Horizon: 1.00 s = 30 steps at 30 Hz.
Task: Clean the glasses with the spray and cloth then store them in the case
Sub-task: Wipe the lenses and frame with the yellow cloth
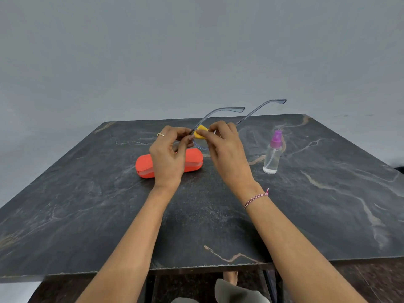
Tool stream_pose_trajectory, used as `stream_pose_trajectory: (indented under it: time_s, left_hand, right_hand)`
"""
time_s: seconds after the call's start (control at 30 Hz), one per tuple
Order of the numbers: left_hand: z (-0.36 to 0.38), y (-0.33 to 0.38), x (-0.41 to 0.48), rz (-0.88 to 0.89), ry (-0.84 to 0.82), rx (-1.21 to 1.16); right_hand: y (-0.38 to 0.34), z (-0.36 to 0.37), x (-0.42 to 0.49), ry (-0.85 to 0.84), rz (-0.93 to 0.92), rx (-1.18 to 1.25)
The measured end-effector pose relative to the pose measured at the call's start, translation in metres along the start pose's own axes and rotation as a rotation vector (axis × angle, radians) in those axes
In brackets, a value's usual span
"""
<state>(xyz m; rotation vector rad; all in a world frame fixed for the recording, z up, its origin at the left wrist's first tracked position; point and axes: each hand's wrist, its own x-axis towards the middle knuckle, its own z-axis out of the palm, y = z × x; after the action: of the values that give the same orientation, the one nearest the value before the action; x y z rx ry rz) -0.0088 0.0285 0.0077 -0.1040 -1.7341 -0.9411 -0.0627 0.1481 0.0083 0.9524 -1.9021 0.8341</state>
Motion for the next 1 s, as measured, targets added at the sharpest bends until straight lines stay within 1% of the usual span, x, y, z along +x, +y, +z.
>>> stream_pose_trajectory:
  time_s: [0.1, 0.17, 0.23, 0.37, 0.43, 0.5, 0.6, 0.77, 0.9, 1.0]
  left_hand:
    - [-0.002, -0.002, 0.001, 0.004, 0.008, -0.007]
    - [-0.005, -0.003, 0.002, 0.004, 0.023, 0.019]
    - [-0.006, -0.004, 0.003, 0.002, 0.037, 0.035]
    - [-0.003, 0.0, 0.001, 0.013, 0.013, 0.033]
    - [-0.001, 0.001, -0.001, 0.04, -0.001, 0.055]
    - [-0.001, 0.001, -0.001, 0.049, 0.007, 0.073]
    - [-0.003, -0.001, 0.0, 0.042, 0.025, 0.095]
    - [-0.001, 0.0, 0.0, 0.029, 0.022, 0.072]
    - [-0.002, 0.001, -0.001, 0.053, 0.007, 0.095]
    - [-0.002, 0.002, -0.001, 0.071, 0.002, 0.114]
  right_hand:
    - [-0.001, 0.0, 0.0, -0.032, -0.026, 0.102]
    - [0.003, -0.004, 0.001, -0.061, -0.048, 0.119]
    - [0.008, -0.007, 0.002, -0.078, -0.052, 0.084]
    - [0.006, -0.004, 0.002, -0.04, 0.002, -0.002]
    - [-0.002, 0.0, 0.0, -0.033, -0.005, 0.044]
    - [-0.006, 0.0, -0.001, -0.065, -0.015, 0.123]
    - [0.003, -0.006, 0.001, -0.093, -0.011, 0.182]
    - [0.007, -0.006, 0.003, -0.046, 0.021, 0.069]
    - [-0.002, -0.001, 0.0, -0.067, -0.05, 0.064]
    - [-0.001, -0.003, 0.001, -0.05, -0.015, -0.012]
